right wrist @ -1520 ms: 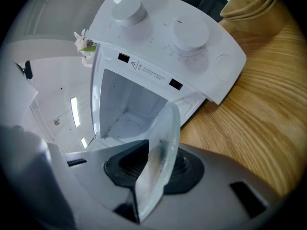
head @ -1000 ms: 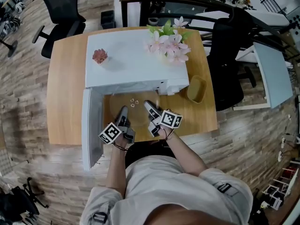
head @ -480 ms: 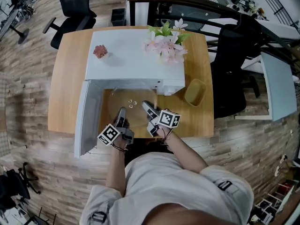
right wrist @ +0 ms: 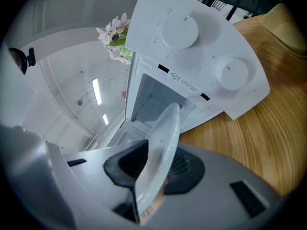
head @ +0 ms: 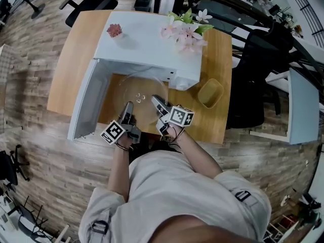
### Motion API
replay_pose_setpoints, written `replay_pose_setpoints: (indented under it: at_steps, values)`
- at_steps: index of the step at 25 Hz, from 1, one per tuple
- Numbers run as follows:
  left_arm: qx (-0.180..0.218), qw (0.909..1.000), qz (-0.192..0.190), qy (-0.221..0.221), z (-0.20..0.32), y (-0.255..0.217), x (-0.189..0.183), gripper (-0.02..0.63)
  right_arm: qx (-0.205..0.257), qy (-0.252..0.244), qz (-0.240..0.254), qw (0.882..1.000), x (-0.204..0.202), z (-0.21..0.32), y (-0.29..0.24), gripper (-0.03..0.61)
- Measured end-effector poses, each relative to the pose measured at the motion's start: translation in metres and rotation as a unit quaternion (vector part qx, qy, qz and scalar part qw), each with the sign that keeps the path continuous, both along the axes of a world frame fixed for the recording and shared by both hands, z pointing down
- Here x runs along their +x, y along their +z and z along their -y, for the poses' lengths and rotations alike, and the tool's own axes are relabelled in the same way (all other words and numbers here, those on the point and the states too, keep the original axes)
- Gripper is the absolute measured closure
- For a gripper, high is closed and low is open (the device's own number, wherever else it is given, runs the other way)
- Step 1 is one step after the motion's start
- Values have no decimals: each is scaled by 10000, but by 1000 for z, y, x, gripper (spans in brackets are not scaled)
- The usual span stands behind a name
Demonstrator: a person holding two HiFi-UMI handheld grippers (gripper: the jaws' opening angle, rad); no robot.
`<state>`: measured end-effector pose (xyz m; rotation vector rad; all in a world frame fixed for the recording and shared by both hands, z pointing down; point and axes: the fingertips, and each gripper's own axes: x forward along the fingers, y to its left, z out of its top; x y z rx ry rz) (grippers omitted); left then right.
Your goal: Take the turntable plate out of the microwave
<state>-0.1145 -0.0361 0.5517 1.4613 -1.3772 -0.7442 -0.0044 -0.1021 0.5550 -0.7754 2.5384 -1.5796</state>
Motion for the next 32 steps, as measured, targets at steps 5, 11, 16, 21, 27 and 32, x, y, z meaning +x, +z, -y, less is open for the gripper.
replay_pose_setpoints:
  at_steps: [5,11,16,21,27,32]
  values:
    - [68,9998,24,-173,-11,-8,4,525,102,-171,27,9998,1,-7,-11,480]
    - [281,9990,101,-339,-15,-24,3,523,338,-312,121,9989,-4,-9,-32,480]
    - [483,9977,200,-428,-16,-45,-2,523,566,-375,220,9974,-9,-9,-54,480]
    - [664,9964,257,-461,-20,-64,-6,523,770,-439,297,9956,-14,-12,-74,480]
    - [866,9944,396,-457,-22,-84,-13,523,1009,-514,382,9928,-22,-14,-93,476]
    - [808,9945,459,-489,-26,-94,-19,523,1210,-503,467,9903,-26,-14,-111,476]
